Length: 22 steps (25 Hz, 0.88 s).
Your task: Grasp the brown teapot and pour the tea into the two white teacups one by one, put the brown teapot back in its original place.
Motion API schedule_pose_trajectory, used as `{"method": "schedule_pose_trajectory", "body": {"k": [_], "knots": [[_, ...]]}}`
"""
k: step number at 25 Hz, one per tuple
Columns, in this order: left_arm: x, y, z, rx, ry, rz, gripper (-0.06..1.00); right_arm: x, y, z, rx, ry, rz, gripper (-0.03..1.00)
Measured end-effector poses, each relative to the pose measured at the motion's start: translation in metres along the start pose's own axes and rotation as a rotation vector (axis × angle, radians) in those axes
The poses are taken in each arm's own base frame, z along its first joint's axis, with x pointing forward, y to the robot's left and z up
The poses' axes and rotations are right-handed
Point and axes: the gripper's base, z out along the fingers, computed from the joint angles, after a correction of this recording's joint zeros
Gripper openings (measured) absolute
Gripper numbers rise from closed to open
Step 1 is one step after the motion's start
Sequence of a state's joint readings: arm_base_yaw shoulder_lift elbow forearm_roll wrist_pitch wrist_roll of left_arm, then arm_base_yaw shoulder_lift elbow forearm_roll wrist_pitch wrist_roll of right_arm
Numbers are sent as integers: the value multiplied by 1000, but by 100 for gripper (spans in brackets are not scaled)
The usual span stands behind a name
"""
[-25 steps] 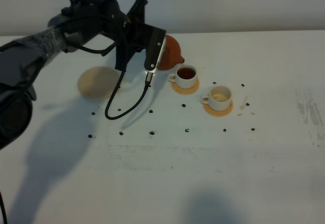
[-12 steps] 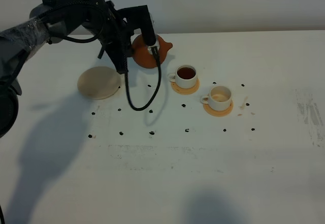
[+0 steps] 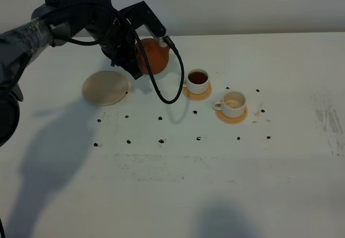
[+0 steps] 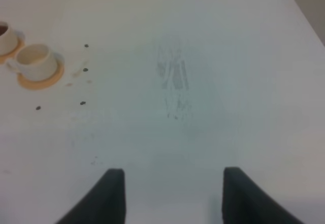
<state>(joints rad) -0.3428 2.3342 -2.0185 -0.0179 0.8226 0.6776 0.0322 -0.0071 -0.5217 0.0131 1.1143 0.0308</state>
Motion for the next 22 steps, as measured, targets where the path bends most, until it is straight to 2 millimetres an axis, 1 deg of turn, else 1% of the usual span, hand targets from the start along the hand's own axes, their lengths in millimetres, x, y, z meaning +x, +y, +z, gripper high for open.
{"method": "schedule_pose_trajectory", "body": {"k": [5, 7, 19, 22], "knots": [[-2, 1, 0, -14, -18, -13, 8, 0, 0, 0, 0, 0, 0, 42], [-2, 0, 3, -9, -21, -26, 8, 0, 0, 0, 0, 0, 0, 42], [2, -13, 37, 59, 7, -54, 8, 0, 0, 0, 0, 0, 0, 42], [3, -13, 39, 59, 8, -56, 8, 0, 0, 0, 0, 0, 0, 42]]}}
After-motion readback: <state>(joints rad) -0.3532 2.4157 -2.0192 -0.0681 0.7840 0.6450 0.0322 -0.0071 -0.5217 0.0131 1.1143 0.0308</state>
